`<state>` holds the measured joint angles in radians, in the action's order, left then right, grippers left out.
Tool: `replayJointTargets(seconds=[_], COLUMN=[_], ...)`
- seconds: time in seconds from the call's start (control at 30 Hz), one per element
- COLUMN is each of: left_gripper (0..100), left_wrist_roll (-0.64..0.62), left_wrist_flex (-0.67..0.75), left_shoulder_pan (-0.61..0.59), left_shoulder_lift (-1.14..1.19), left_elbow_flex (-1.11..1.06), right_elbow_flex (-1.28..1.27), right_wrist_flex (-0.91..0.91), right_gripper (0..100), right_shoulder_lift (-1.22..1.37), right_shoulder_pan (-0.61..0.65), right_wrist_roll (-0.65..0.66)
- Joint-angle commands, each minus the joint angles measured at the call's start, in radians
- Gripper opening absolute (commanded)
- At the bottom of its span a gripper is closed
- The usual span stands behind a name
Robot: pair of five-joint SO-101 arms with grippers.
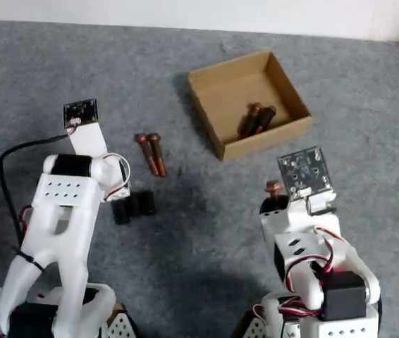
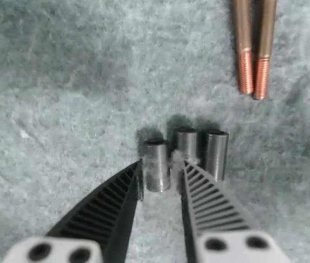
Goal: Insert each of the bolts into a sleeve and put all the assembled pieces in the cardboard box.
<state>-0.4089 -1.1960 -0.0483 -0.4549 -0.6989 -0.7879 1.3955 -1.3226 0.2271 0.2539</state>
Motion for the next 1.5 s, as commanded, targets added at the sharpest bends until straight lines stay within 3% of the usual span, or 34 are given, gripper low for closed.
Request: replayJointTargets(seconds=[0.0, 0.23, 0.5, 0.77, 1.03, 1.13, 1.27, 1.47], left_gripper=[13, 13, 13, 13, 13, 13, 13, 13], left_wrist_roll=[-0.003, 0.002, -0.003, -0.003, -0.003, -0.003, -0.003, -0.003], left_wrist_flex=[-0.009, -0.002, 0.021, 0.199, 0.230, 0.216, 0.091, 0.083], left_shoulder_pan=[0.033, 0.047, 0.048, 0.042, 0.044, 0.044, 0.041, 0.041], left_shoulder_lift=[-0.004, -0.002, -0.002, -0.002, 0.117, 0.237, 0.340, 0.404], left_elbow_flex=[0.030, -0.079, -0.136, -0.213, -0.183, -0.102, 0.008, 0.035], right_elbow_flex=[-0.001, -0.005, -0.101, -0.197, -0.200, -0.200, -0.200, -0.200], right_wrist_flex=[-0.039, -0.039, -0.065, -0.136, -0.140, -0.140, -0.140, -0.140], right_gripper=[0.5, 0.5, 0.5, 0.5, 0.5, 0.5, 0.5, 0.5], right_shoulder_lift=[-0.004, -0.004, -0.012, -0.012, -0.012, -0.012, -0.012, -0.012], right_shoulder_pan=[-0.012, -0.108, -0.122, -0.137, -0.137, -0.137, -0.137, -0.137], right_wrist_roll=[0.015, 0.015, 0.057, 0.057, 0.055, 0.055, 0.055, 0.055])
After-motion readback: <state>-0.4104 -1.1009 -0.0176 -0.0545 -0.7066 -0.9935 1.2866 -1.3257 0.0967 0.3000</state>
